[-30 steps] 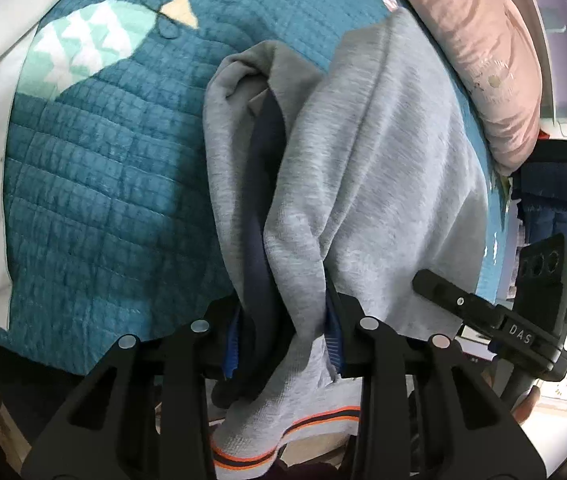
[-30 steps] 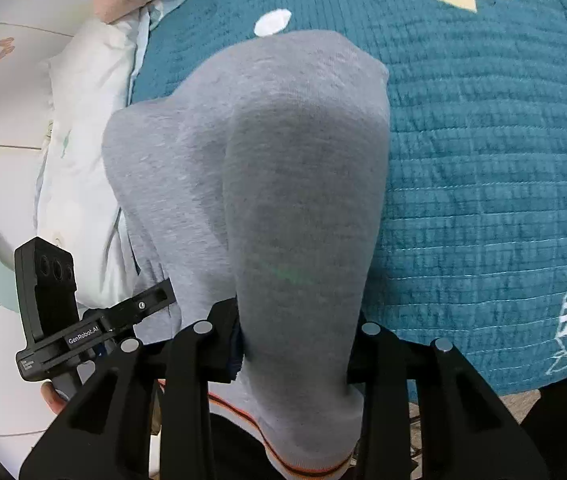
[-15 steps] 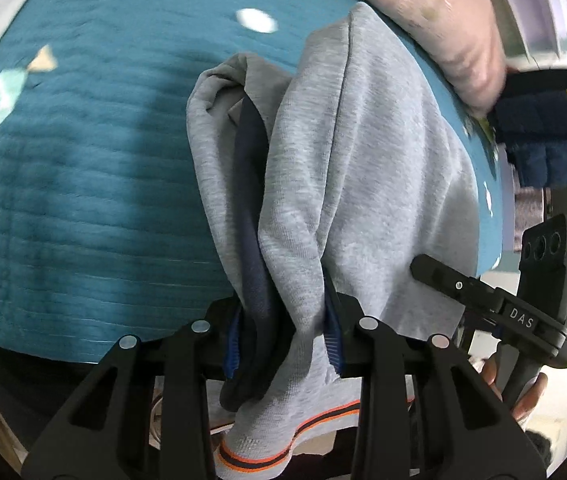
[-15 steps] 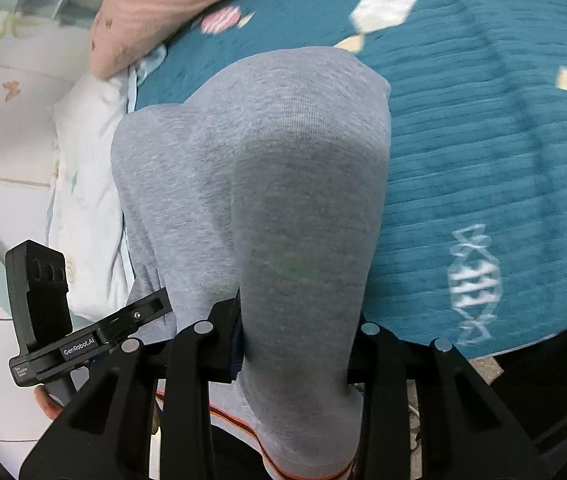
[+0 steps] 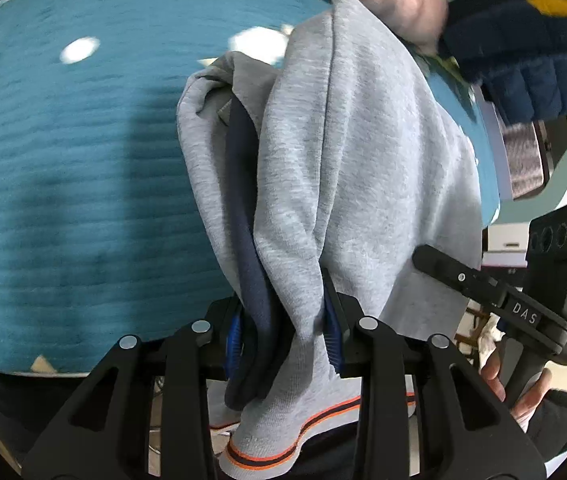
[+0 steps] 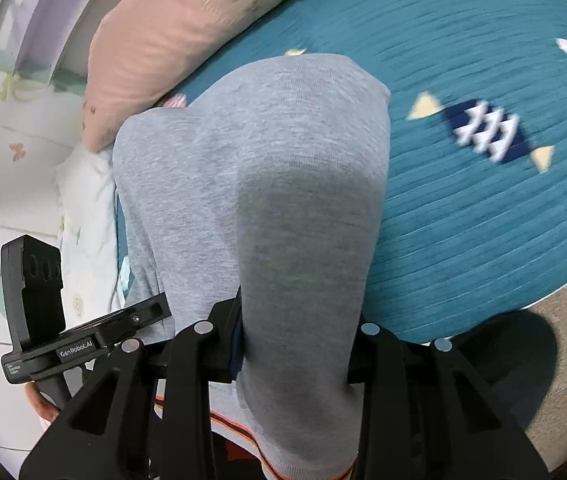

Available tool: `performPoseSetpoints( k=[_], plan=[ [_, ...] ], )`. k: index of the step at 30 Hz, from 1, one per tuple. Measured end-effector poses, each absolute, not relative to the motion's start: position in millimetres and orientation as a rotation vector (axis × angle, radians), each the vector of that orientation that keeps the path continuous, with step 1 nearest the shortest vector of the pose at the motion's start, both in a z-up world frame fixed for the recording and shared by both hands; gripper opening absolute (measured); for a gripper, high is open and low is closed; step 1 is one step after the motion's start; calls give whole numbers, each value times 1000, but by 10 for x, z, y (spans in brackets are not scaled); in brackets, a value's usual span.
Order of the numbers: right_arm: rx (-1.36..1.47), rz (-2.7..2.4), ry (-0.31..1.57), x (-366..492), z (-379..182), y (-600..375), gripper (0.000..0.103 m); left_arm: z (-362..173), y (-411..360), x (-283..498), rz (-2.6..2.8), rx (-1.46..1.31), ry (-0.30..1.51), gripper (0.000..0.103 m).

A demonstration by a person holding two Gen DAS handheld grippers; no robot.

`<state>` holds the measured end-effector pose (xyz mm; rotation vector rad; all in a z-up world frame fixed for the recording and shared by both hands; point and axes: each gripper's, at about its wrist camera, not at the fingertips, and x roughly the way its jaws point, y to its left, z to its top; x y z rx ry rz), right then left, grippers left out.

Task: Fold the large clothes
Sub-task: 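Lift the folded bundle by the hem with both grippers, then lower the bundle onto the bed and open both grippers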

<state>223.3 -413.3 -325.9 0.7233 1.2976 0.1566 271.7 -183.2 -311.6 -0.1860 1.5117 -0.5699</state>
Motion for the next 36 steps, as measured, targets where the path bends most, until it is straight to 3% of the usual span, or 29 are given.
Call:
performPoseSetpoints(
  k=[17, 28, 36],
  plan=[
    [647, -61, 1328, 2424, -3244, -6233, 31, -3402, -4334, 2940, -658, -104, 1611, 32],
    [441, -145, 1359, 3030, -3115, -7422, 31, -3541, -5443, 3316, -658, -203, 1589, 32],
    [404, -147, 1493, 3492, -3930, -7832, 35, -4246, -5514, 3374, -579, -193, 1651, 32]
  ],
)
